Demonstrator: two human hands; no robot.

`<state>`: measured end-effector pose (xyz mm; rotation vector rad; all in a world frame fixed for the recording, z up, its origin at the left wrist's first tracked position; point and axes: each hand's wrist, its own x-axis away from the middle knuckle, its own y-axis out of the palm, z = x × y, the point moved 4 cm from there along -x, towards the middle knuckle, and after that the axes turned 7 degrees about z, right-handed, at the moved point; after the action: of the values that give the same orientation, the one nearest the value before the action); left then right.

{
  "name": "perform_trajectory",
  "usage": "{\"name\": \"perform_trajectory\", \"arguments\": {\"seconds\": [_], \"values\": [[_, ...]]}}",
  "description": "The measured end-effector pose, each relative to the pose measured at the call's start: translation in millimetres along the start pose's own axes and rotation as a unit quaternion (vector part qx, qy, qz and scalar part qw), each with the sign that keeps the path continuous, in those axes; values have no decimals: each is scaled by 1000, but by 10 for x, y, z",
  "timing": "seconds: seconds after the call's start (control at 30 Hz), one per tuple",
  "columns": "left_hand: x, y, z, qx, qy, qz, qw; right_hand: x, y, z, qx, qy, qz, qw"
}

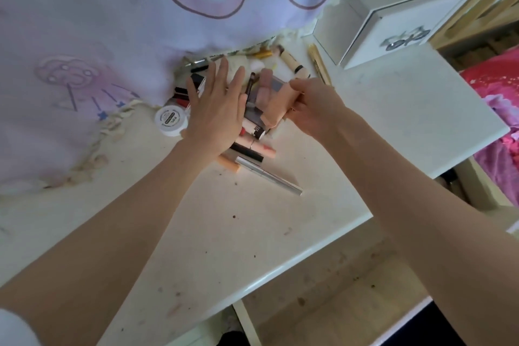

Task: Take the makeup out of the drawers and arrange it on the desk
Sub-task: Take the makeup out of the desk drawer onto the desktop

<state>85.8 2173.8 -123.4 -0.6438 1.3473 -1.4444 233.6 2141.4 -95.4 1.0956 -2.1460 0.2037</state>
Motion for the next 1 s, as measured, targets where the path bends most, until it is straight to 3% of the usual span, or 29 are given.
{"name": "perform_trajectory", "arguments": {"seconds": [0.17, 0.23, 0.3, 0.47, 0.63, 0.8, 0.83, 0.9, 0.97, 1.0], "values": [[226, 25, 80, -20, 7, -28, 999, 22, -219, 7, 32, -5, -30, 999], [333, -14, 197, 18, 7, -30, 999, 153, -412, -4, 75, -58, -22, 995], [450, -85, 407, 56, 40, -16, 998, 290, -606, 27, 66, -51, -4, 996], [865, -157, 1132, 111, 115, -2, 987, 555, -1317, 195, 189, -99, -9, 977], [1230, 12, 2012, 162, 228, -23, 960, 549, -2403, 290, 368, -179, 60, 910], [1522, 362, 2805, 128, 304, -131, 935, 293, -3296, 219, 510, -204, 132, 825], [1552, 358, 2904, 126, 323, -116, 931, 235, -3452, 209, 519, -206, 147, 816], [1601, 161, 2842, 163, 300, 25, 939, 144, -3677, 199, 521, -227, 172, 804], [1696, -119, 2307, 91, 171, 184, 964, 156, -3707, 255, 511, -265, 171, 800], [1753, -239, 1936, 16, 82, 212, 974, 184, -3671, 296, 505, -284, 165, 798]]}}
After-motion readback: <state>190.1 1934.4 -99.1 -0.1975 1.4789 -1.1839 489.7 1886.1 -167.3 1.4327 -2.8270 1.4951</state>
